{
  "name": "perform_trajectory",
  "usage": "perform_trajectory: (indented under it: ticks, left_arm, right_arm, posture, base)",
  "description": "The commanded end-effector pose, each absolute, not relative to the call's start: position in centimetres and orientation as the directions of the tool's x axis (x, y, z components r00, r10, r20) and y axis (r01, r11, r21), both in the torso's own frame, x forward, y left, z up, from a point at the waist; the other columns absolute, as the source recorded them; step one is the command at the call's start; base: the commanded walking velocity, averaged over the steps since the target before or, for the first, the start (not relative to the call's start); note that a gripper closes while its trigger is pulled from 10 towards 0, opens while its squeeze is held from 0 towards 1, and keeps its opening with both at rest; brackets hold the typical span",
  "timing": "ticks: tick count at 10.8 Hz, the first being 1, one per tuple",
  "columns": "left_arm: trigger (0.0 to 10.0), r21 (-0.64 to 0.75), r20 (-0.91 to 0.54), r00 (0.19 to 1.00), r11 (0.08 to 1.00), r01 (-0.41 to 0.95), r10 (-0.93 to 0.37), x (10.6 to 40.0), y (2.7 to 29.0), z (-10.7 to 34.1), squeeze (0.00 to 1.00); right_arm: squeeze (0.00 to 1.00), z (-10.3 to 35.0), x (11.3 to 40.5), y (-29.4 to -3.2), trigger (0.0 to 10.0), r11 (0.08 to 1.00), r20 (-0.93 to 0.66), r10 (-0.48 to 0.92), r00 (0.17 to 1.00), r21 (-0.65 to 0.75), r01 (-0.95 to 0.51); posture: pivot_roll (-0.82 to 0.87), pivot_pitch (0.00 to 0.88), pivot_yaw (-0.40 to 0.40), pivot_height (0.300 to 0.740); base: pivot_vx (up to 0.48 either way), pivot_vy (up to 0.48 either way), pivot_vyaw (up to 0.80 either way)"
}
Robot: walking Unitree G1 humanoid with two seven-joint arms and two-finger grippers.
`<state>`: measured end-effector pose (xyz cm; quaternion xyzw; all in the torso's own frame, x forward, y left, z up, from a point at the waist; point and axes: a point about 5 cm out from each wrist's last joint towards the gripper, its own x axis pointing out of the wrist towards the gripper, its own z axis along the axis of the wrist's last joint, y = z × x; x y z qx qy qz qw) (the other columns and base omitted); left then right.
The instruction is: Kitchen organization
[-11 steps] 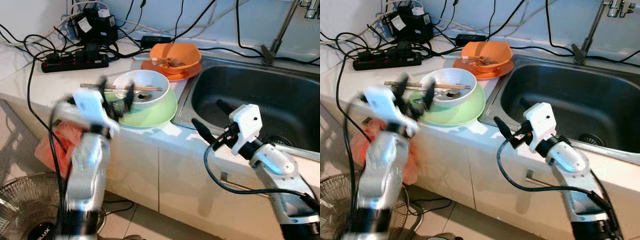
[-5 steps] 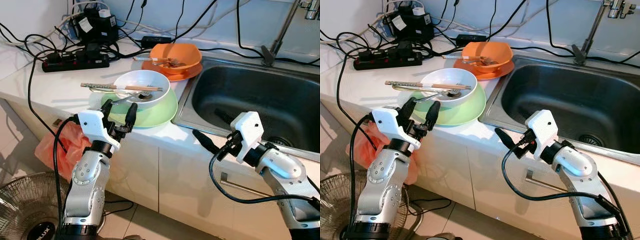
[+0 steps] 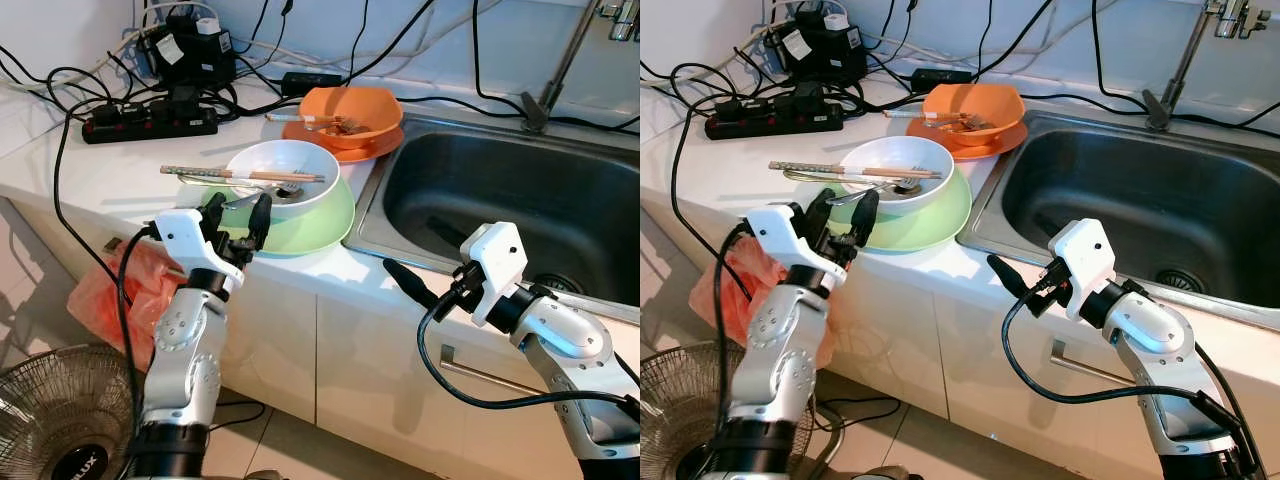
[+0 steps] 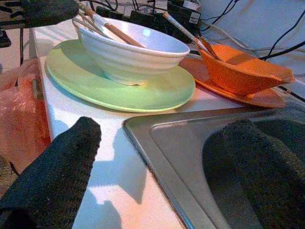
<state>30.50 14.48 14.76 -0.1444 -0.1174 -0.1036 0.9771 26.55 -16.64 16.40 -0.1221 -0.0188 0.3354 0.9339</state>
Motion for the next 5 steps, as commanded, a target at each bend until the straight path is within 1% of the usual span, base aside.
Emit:
perform_trajectory:
  ticks: [1,2,3,5]
  left_arm:
    - [9.3,-0.272,0.278,0.945,0.93,0.248,-0.171,30.79,14.4,14.97,0.0]
    - [6.1,-0.283,0.285,0.943,0.924,0.256,-0.173,30.94,14.23,15.0,0.0]
    - [0.0,-0.29,0.287,0.942,0.921,0.261,-0.176,31.04,14.15,14.96,0.0]
    - [0.0,-0.316,0.295,0.94,0.911,0.267,-0.173,31.25,14.05,14.98,0.0]
  right_arm:
    - [0.0,16.86,26.48,-16.85,10.0,0.747,-0.041,0.628,0.777,-0.249,-0.616]
    - [0.0,16.89,26.54,-16.83,10.0,0.75,-0.039,0.625,0.78,-0.25,-0.613]
    - [0.0,16.94,26.52,-16.77,10.0,0.751,-0.037,0.624,0.781,-0.25,-0.611]
    - [0.0,16.98,26.52,-16.86,10.0,0.755,-0.035,0.619,0.785,-0.251,-0.606]
  posture:
    - [0.08,0.0,0.022,0.74]
    - [0.08,0.0,0.022,0.74]
    - [0.07,0.0,0.02,0.74]
    - [0.07,0.0,0.018,0.74]
  base:
    - [0.0,0.0,0.0]
    - [0.0,0.0,0.0]
    - [0.0,0.0,0.0]
    - [0.0,0.0,0.0]
